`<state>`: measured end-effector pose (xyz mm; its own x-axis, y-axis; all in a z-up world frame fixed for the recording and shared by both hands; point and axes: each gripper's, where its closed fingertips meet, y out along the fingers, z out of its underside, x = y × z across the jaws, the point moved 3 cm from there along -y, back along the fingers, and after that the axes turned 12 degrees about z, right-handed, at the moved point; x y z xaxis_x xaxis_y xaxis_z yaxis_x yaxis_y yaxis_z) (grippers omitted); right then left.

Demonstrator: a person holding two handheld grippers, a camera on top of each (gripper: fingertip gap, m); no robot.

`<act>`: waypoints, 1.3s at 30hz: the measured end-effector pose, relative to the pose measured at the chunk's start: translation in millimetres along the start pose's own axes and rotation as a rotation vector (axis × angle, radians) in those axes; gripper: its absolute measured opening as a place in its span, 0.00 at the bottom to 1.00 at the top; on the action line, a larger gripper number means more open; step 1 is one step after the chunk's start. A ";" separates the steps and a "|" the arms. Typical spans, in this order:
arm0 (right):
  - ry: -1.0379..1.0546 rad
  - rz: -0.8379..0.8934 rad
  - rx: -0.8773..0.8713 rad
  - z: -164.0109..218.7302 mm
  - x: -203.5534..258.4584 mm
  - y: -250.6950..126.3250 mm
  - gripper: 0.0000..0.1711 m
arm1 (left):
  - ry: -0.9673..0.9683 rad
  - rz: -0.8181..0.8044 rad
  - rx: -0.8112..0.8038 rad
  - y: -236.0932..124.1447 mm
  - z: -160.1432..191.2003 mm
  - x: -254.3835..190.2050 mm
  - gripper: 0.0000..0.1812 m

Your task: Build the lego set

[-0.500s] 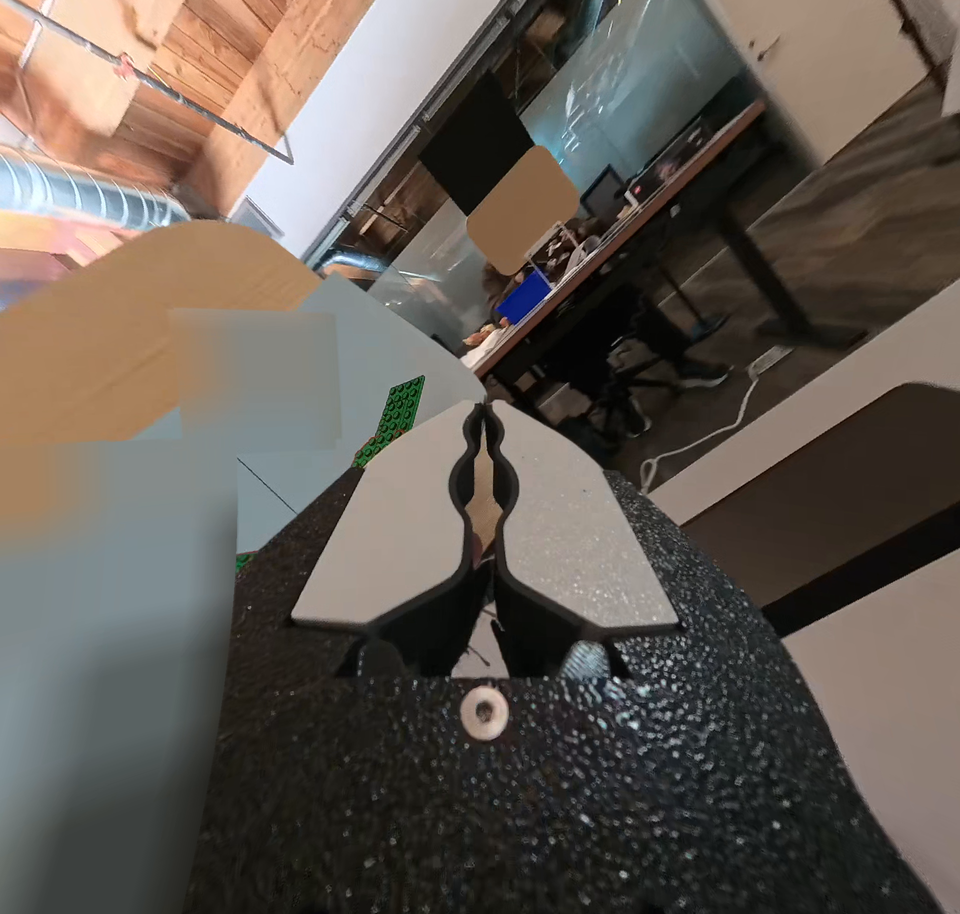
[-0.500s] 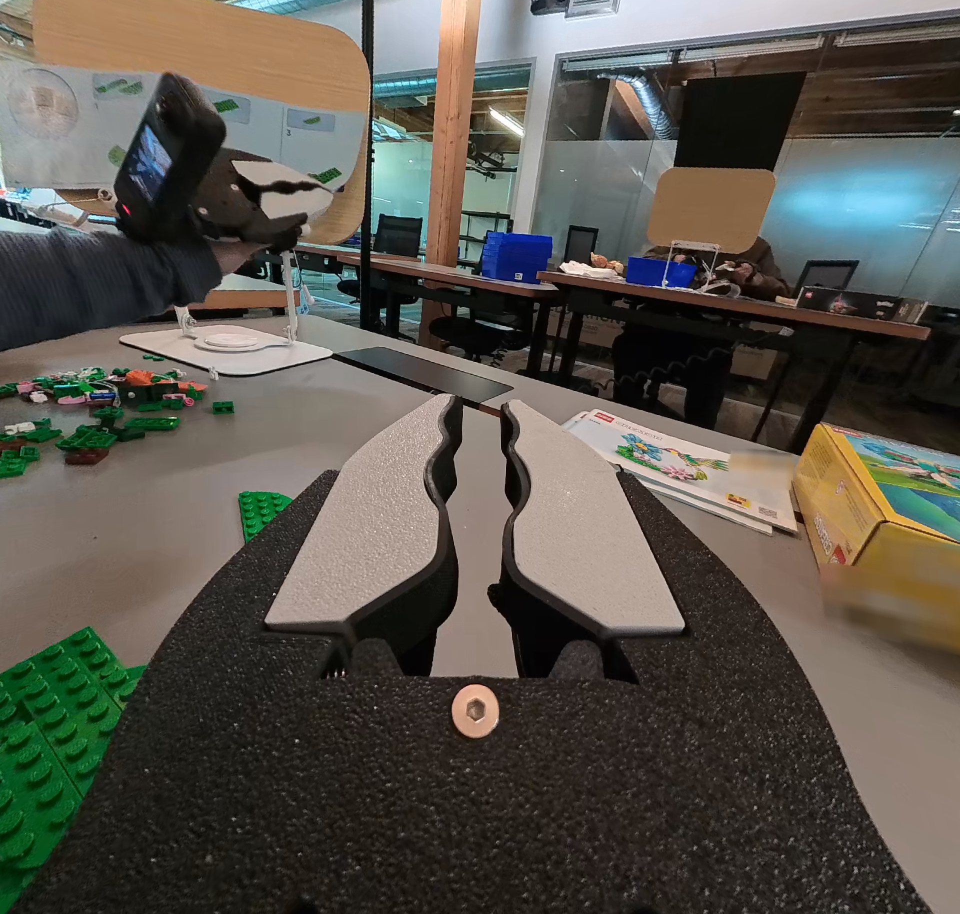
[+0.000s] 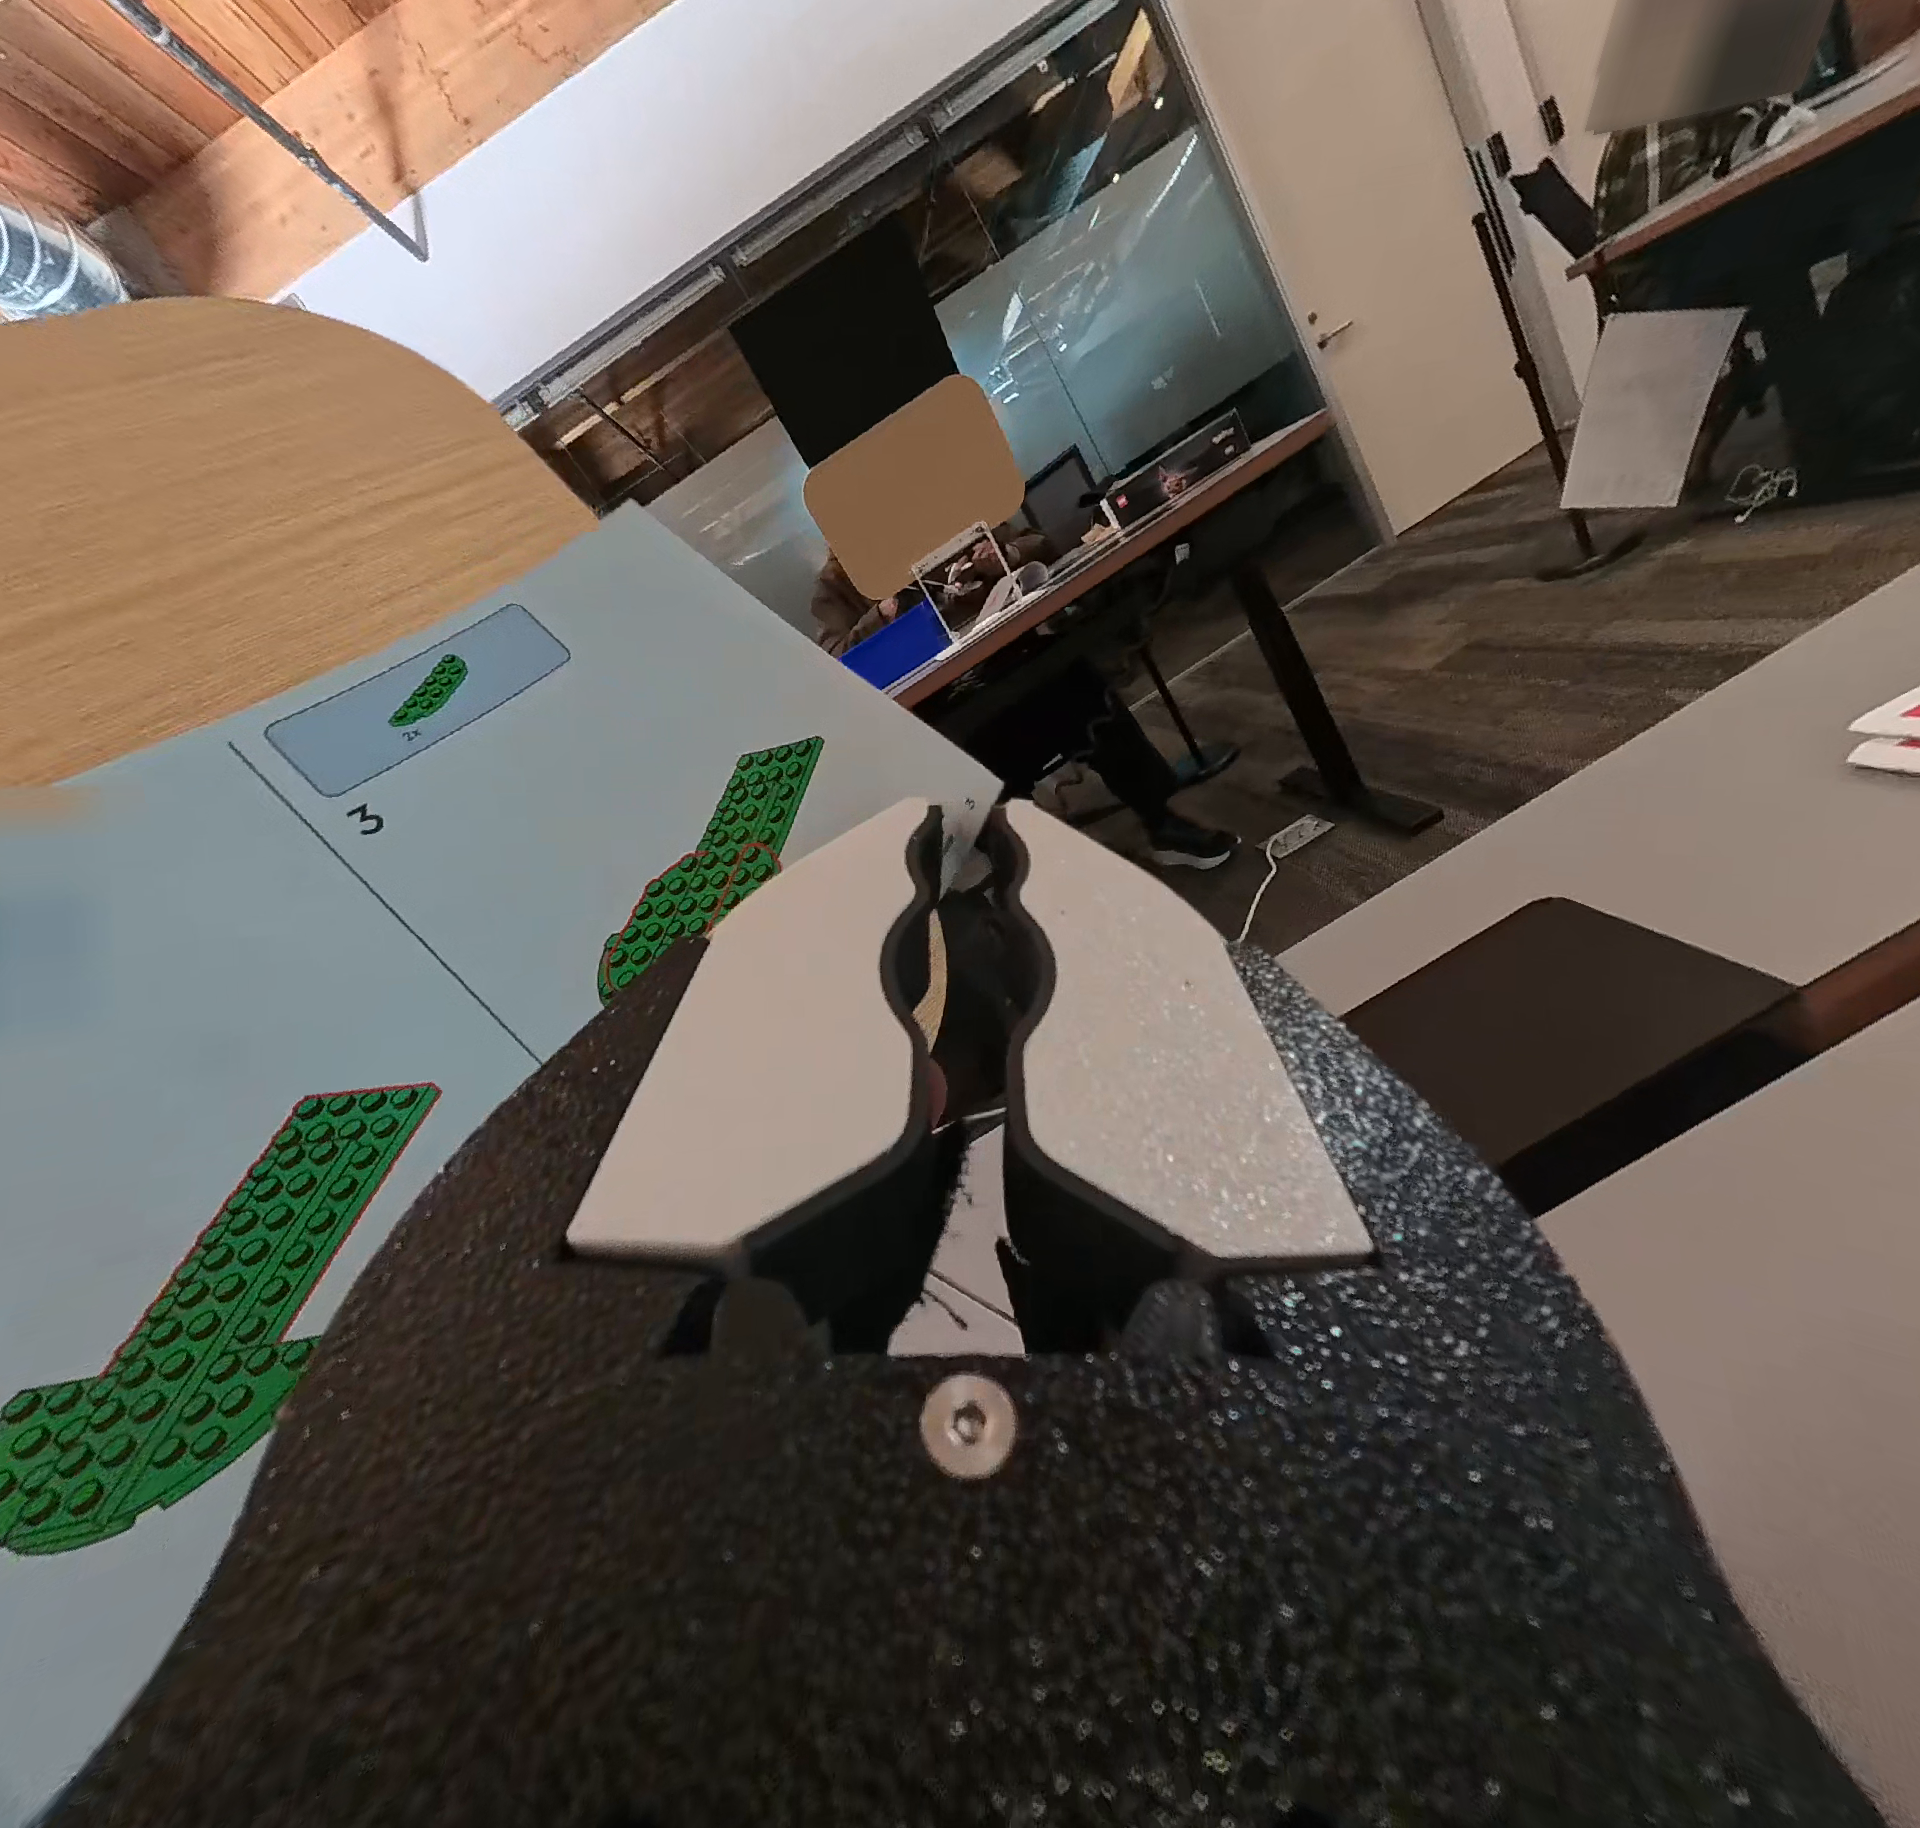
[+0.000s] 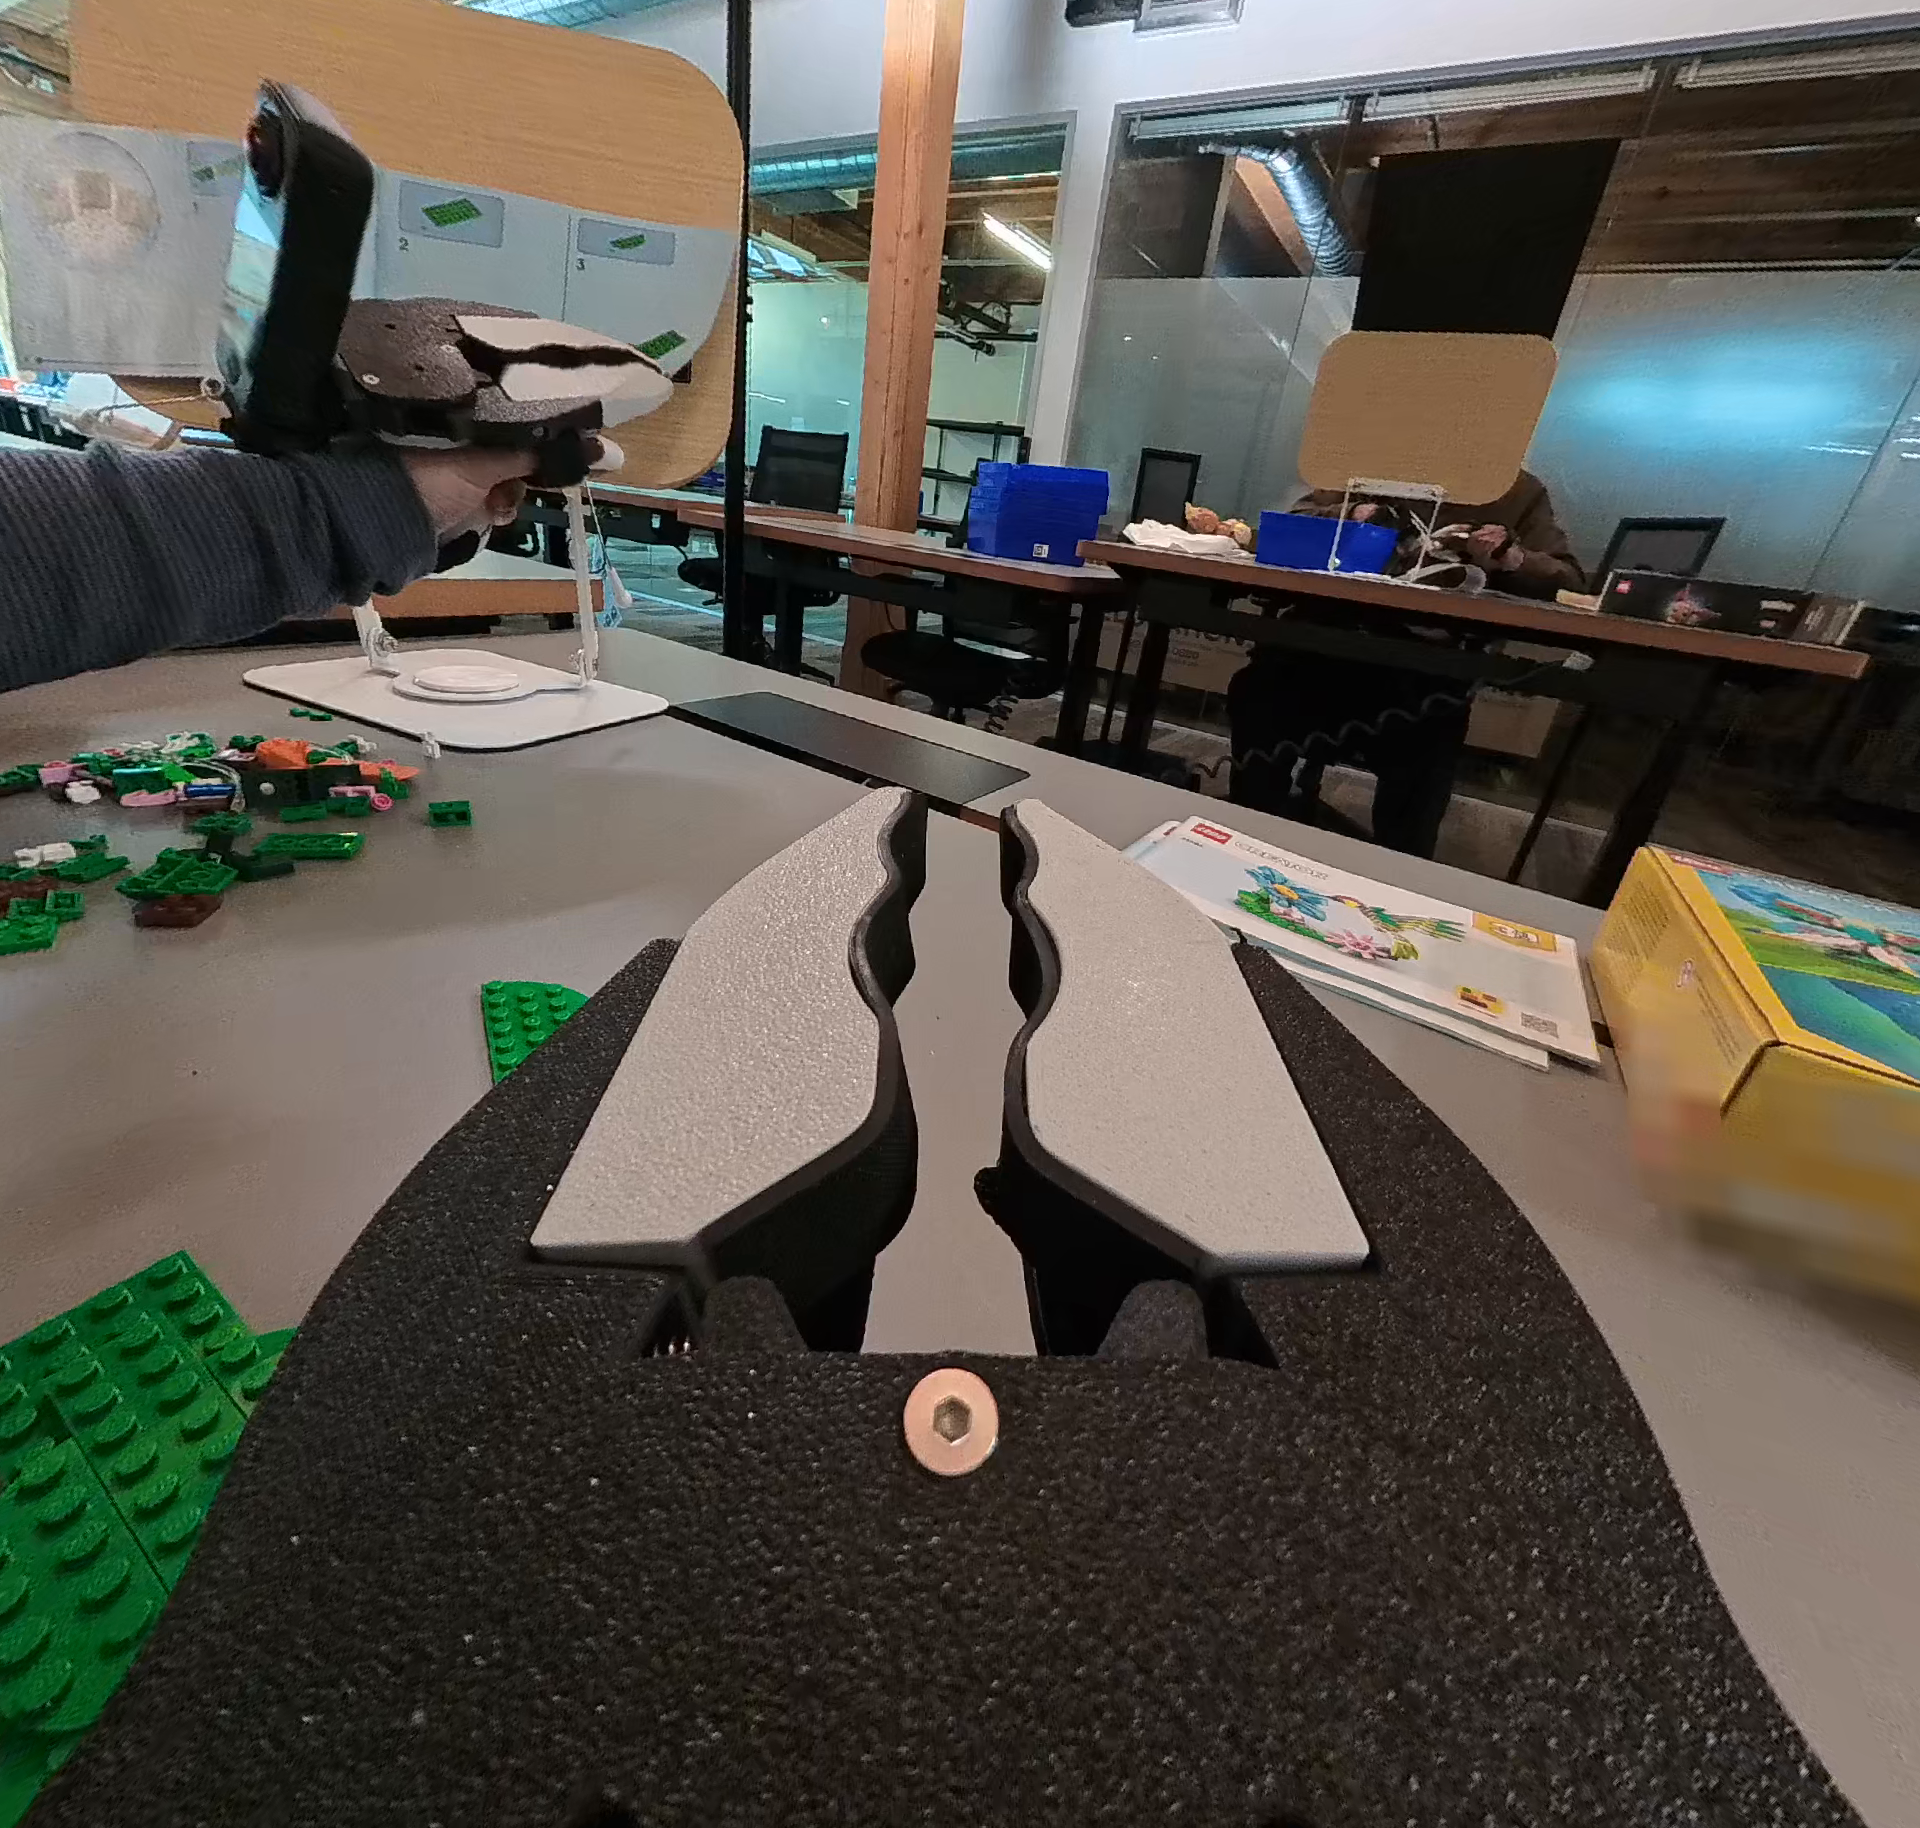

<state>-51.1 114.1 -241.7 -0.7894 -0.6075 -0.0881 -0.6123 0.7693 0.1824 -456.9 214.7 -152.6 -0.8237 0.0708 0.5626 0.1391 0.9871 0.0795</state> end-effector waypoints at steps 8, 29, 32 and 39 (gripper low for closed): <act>0.002 -0.003 0.001 0.2 -0.1 0.0 0.07 | 0.101 -0.013 0.090 6.1 7.8 -1.6 0.07; -0.001 -0.012 0.007 1.0 0.6 0.6 0.07 | 0.725 -0.109 0.366 8.3 -2.0 -18.3 0.21; -0.010 -0.012 0.006 1.3 0.6 0.9 0.07 | 0.568 -0.080 0.304 -16.0 -14.6 -32.9 0.21; -0.104 0.051 0.002 2.2 -0.7 2.3 0.10 | 0.124 -0.103 0.184 -144.4 -59.8 -18.7 0.27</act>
<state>-52.1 116.7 -243.5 -0.8200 -0.5436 -0.1794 -0.5709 0.7993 0.1876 -428.8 62.2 -125.4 -0.7527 -0.0383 0.6572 -0.0537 0.9986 -0.0032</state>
